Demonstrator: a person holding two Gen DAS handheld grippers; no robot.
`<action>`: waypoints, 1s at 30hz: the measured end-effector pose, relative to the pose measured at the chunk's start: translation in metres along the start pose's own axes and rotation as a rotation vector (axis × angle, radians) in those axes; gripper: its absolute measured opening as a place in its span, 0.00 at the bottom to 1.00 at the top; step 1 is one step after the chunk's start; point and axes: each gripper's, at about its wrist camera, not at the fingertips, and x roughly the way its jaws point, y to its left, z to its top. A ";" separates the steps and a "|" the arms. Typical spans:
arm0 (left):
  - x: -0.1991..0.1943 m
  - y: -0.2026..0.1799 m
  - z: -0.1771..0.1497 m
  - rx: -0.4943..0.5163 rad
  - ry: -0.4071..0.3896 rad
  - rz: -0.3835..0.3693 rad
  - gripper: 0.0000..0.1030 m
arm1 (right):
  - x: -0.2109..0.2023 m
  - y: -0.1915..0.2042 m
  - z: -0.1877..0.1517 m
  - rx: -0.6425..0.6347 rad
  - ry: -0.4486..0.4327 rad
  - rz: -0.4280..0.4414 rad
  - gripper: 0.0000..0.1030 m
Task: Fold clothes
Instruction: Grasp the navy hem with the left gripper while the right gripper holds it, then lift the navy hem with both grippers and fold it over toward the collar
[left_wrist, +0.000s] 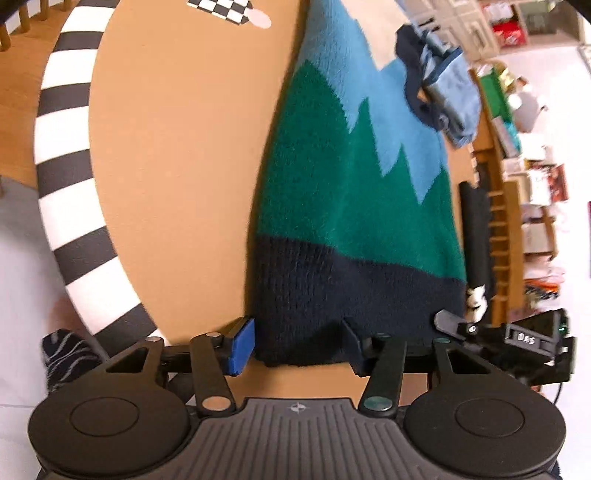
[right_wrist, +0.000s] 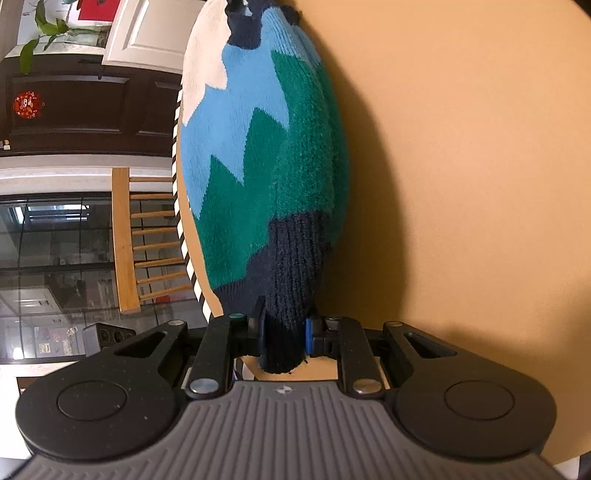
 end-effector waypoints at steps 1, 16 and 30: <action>0.002 0.003 0.000 -0.009 -0.005 -0.028 0.54 | 0.001 0.000 0.001 -0.002 0.005 -0.005 0.19; -0.008 -0.042 -0.009 0.158 -0.060 0.057 0.28 | -0.006 0.016 -0.005 -0.085 -0.022 -0.038 0.18; -0.069 -0.079 -0.045 -0.006 0.211 0.191 0.27 | -0.028 0.031 -0.089 0.066 0.101 0.011 0.16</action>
